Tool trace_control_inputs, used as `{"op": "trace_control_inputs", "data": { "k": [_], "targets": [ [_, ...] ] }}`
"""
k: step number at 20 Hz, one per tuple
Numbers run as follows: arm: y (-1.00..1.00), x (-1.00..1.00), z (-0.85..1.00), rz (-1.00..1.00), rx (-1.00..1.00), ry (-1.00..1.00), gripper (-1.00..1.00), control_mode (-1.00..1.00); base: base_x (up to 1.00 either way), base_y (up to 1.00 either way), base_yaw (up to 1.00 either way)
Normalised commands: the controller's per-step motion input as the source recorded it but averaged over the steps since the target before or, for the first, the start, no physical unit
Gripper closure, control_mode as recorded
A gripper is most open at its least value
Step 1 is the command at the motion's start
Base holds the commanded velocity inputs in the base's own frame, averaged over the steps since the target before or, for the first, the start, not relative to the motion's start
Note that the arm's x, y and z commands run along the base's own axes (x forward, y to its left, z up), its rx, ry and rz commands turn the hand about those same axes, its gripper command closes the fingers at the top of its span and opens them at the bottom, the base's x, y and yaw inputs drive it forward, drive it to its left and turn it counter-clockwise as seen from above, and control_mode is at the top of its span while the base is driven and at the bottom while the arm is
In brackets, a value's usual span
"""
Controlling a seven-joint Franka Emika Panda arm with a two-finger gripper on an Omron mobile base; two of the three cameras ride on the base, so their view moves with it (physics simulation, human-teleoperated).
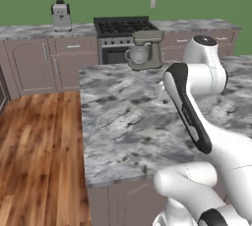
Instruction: Navigate to the electric kettle.
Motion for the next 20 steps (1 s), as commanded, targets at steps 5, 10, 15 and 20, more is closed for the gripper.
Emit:
{"op": "trace_control_inputs", "data": {
  "k": [5,10,15,20],
  "targets": [
    [0.00,0.00,0.00,0.00,0.00,0.00,-1.00,1.00,-0.52,0.80,0.18],
    [0.00,0.00,0.00,0.00,0.00,0.00,-1.00,1.00,-0.16,1.00,0.21],
    [0.00,0.00,0.00,0.00,0.00,0.00,-1.00,1.00,0.23,1.00,0.11],
    [0.00,0.00,0.00,0.00,0.00,0.00,-1.00,1.00,0.94,1.00,0.01]
  ]
}}
